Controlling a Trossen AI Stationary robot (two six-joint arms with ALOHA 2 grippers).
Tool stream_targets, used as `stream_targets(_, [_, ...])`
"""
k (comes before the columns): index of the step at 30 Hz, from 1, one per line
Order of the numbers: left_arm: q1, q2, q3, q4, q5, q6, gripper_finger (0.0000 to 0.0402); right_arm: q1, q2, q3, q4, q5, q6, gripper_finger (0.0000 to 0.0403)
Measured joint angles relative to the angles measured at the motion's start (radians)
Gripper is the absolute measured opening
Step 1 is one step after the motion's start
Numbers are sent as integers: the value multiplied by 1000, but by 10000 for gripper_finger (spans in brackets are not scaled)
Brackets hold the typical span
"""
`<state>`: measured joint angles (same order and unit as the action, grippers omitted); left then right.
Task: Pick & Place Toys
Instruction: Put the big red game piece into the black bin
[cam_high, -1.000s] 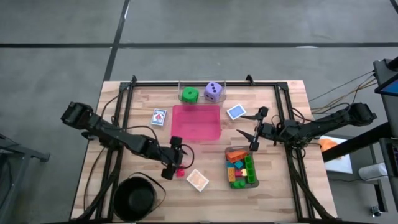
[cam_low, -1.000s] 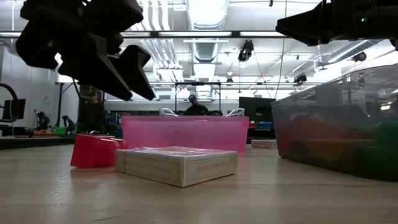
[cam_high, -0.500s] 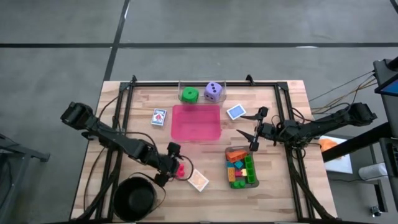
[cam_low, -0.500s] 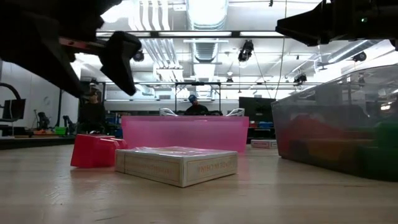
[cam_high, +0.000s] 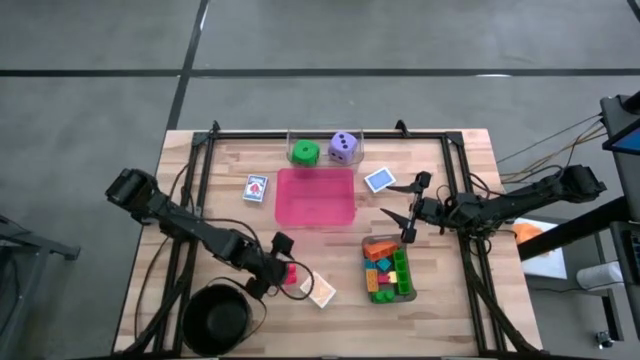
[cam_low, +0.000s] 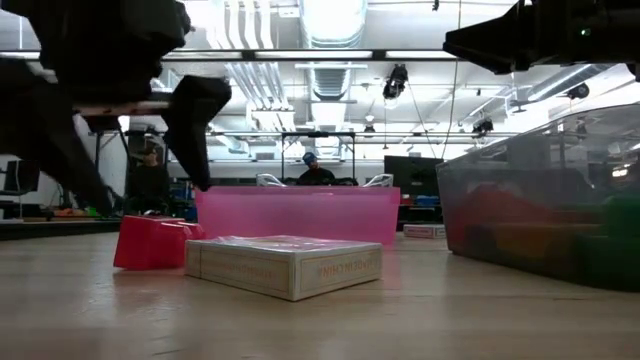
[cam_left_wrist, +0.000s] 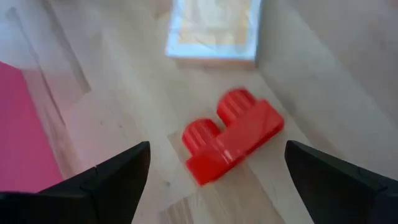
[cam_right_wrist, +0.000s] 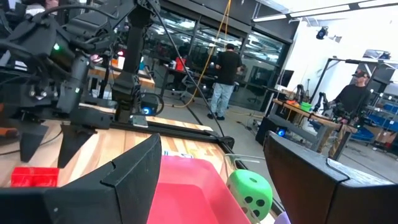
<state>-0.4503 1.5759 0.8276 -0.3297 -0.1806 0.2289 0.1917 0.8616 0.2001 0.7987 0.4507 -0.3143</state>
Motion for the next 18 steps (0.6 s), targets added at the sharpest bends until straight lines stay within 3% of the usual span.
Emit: stream_targets(18, [0,134,80,-33,-2,182,372,0,0,0,-2,0,0,282])
